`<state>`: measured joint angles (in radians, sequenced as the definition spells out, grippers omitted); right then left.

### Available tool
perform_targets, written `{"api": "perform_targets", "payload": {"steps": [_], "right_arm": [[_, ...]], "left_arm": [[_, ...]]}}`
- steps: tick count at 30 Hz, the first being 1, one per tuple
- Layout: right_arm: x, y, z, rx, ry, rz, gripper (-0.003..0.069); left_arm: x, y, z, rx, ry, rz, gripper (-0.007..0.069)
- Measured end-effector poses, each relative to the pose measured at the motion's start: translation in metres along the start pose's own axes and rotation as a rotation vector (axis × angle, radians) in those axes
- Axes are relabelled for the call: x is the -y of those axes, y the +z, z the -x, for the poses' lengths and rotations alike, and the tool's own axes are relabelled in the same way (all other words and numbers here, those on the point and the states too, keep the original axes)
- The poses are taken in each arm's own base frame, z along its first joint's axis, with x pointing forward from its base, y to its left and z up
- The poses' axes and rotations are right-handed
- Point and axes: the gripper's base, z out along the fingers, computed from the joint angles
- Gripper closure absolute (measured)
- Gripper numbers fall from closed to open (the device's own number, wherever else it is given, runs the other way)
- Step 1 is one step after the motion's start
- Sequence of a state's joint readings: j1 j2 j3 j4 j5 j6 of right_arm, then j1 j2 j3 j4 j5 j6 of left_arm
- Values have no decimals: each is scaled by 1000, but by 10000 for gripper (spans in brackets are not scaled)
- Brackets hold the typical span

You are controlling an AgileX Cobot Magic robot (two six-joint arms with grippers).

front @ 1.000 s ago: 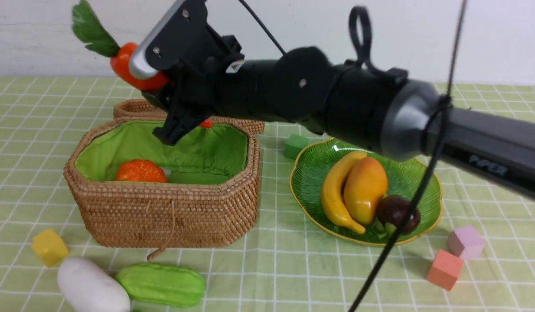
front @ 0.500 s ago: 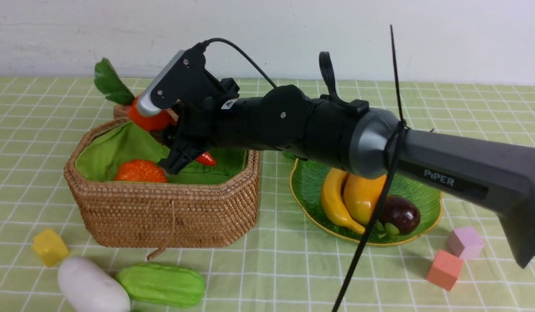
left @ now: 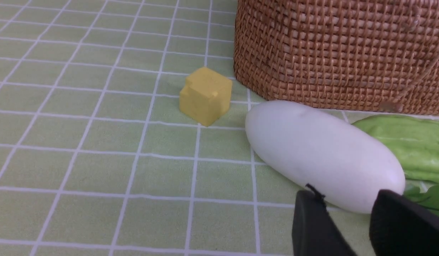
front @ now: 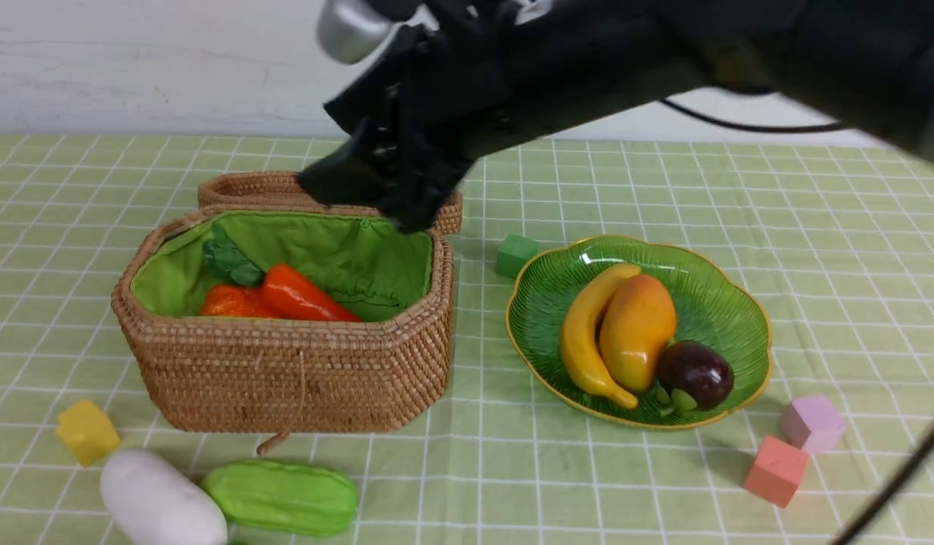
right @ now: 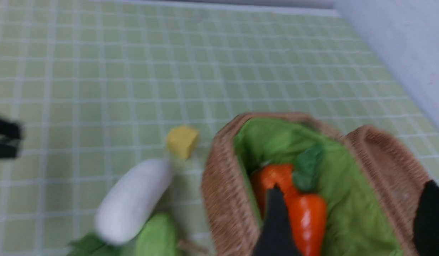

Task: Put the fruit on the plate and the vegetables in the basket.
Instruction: Take a daikon with your left arm and place it on the basket on the left.

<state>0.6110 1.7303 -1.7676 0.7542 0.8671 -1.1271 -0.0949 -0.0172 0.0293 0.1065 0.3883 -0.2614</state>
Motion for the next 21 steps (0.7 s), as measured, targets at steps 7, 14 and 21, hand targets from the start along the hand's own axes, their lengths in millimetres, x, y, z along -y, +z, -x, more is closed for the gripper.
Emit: {"api": "perform_targets", "payload": {"steps": [7, 14, 21], "right_arm": [[1, -110, -17, -325, 392, -160, 650], [-20, -199, -18, -323, 711, -576, 676], [-54, -233, -18, -276, 756, -660, 676]], "left_arm": [[0, 0, 0, 0, 0, 0, 386], [0, 0, 0, 0, 0, 0, 386], [0, 0, 0, 0, 0, 0, 386]]}}
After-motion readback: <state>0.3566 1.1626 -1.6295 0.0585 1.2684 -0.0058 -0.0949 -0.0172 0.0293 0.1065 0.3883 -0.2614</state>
